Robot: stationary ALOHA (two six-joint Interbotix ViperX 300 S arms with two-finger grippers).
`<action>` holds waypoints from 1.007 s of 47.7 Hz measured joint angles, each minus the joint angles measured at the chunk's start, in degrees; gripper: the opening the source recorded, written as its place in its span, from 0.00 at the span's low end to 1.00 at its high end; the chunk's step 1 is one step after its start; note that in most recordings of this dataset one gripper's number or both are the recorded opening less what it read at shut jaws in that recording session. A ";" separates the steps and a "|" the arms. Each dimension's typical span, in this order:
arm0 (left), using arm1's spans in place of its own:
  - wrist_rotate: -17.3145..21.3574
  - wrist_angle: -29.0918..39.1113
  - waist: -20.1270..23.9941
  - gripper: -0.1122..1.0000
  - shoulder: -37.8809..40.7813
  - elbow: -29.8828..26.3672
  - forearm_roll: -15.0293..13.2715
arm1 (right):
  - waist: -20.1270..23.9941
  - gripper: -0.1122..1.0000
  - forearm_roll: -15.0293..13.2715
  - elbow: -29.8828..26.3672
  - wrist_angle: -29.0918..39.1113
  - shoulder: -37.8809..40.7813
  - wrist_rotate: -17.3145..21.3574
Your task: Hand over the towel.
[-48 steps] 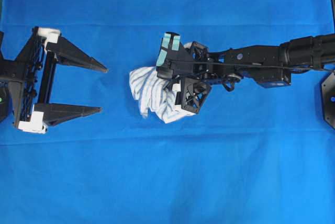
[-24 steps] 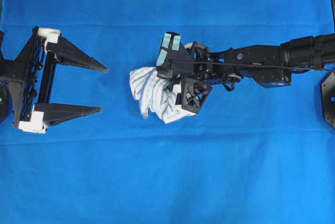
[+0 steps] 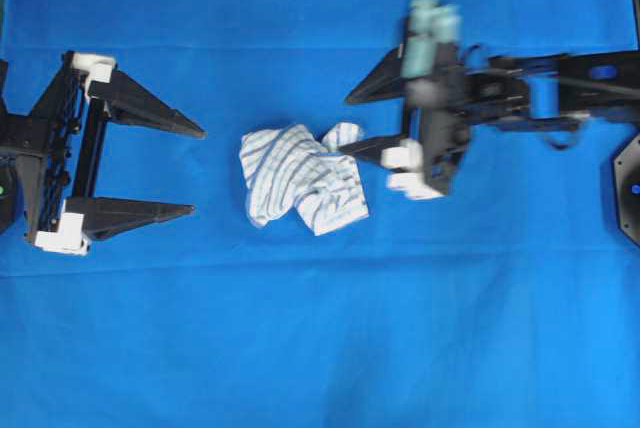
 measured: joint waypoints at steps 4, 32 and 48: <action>0.00 0.00 0.00 0.92 -0.09 0.00 0.00 | 0.09 0.74 0.00 3.52 -4.31 -5.19 0.00; 0.09 0.00 -0.09 0.92 -0.09 0.26 0.00 | 0.53 0.74 -0.09 14.50 -18.28 -17.49 -0.09; 0.62 5.10 -0.09 0.91 -7.47 2.64 0.00 | 0.53 0.74 -0.09 16.79 -10.11 -27.33 0.00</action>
